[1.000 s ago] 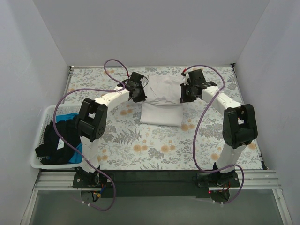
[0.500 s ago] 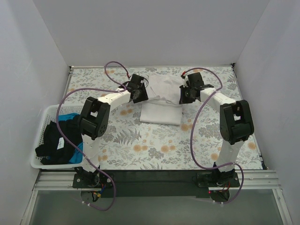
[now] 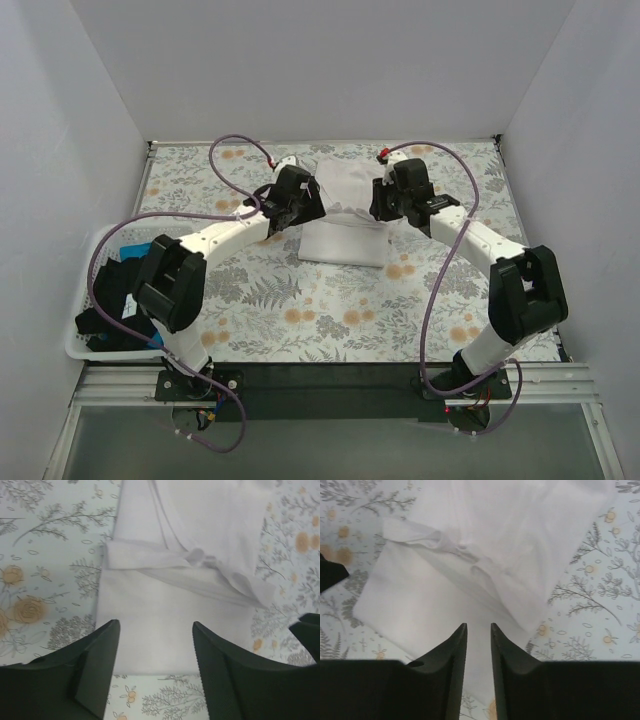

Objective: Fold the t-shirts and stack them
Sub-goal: Fold the tshirt

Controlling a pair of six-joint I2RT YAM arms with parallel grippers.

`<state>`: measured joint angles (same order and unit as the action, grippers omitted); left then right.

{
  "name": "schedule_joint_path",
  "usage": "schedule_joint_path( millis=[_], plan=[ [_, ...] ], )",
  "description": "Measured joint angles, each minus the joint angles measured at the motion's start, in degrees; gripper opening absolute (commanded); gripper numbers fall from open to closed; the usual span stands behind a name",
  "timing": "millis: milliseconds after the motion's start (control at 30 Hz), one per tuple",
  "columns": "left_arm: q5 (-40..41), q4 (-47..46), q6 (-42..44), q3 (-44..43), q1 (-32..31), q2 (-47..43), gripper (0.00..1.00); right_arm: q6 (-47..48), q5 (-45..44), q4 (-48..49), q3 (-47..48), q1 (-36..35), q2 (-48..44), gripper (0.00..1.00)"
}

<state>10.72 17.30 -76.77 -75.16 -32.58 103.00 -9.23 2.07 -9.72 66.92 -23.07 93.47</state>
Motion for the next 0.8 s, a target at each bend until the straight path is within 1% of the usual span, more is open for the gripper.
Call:
schedule_joint_path(
  millis=[67,100,233,367,533,667,800],
  plan=[
    [0.33,-1.07,-0.74,1.84,-2.19,-2.43,0.49,0.04,0.02,2.25,-1.9,-2.03,-1.88,0.19],
    [0.28,-1.66,-1.31,2.6,-3.5,-2.82,0.42,-0.13,0.24,3.23,-2.6,-3.02,-2.03,0.14],
    [-0.26,-2.54,-2.56,4.46,-6.03,-0.2,0.32,-0.98,1.57,5.73,-4.02,-4.79,1.18,0.11],
    [-1.46,-1.95,-3.65,6.84,-6.4,3.13,0.29,-1.38,2.86,7.3,-4.04,-5.18,6.8,0.1],
    [-2.89,-0.79,-4.9,10.19,-6.58,3.41,0.29,-0.92,2.8,7.74,-3.32,-5.22,12.02,0.09],
    [-4.17,-0.61,-5.27,10.19,-6.54,3.5,0.29,0.22,0.94,7.8,-0.31,-5.07,14.75,0.1],
    [-5.68,-0.42,-5.55,10.23,-6.54,3.5,0.28,1.99,-1.77,8.24,5.42,-4.31,18.1,0.11]
  ],
)
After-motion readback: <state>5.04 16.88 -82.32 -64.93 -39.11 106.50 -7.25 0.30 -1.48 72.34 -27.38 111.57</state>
